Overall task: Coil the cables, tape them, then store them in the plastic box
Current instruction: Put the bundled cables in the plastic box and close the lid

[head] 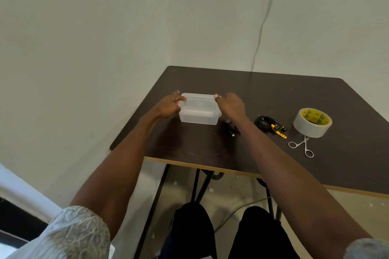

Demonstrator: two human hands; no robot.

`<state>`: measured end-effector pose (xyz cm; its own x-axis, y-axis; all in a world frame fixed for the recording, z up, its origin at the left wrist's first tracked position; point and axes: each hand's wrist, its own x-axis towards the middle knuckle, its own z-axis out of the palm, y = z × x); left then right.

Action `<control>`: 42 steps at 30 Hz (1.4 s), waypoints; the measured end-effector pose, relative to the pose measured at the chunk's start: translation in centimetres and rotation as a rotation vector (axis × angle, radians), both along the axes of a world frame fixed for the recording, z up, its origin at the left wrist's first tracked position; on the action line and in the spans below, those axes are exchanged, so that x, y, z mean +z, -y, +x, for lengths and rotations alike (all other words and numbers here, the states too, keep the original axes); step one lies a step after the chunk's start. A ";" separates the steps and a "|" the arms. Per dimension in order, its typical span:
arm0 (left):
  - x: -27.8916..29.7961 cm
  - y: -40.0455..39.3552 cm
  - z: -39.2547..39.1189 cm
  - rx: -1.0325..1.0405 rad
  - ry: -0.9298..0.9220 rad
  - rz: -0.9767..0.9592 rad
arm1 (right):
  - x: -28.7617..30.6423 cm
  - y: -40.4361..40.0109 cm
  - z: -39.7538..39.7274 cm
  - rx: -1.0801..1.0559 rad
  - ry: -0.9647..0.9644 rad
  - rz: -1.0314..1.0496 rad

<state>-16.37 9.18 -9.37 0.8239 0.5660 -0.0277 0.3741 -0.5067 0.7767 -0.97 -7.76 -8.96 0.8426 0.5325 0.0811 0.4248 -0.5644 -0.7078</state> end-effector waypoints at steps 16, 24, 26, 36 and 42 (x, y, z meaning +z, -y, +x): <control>-0.9 6.4 9.3 0.373 0.302 -0.280 | 1.2 4.1 5.2 -0.241 0.015 0.144; -1.3 8.5 14.1 0.428 0.237 -0.279 | 0.2 7.5 9.6 -0.292 -0.031 0.098; -1.2 8.6 14.3 0.460 0.292 -0.408 | 0.2 7.7 10.2 -0.293 -0.048 0.135; -2.4 8.6 14.5 0.524 0.386 -0.766 | -1.1 8.2 11.1 -0.374 -0.170 0.152; -1.4 8.5 14.5 0.274 0.309 -0.002 | -1.1 8.2 10.8 -0.260 0.052 0.180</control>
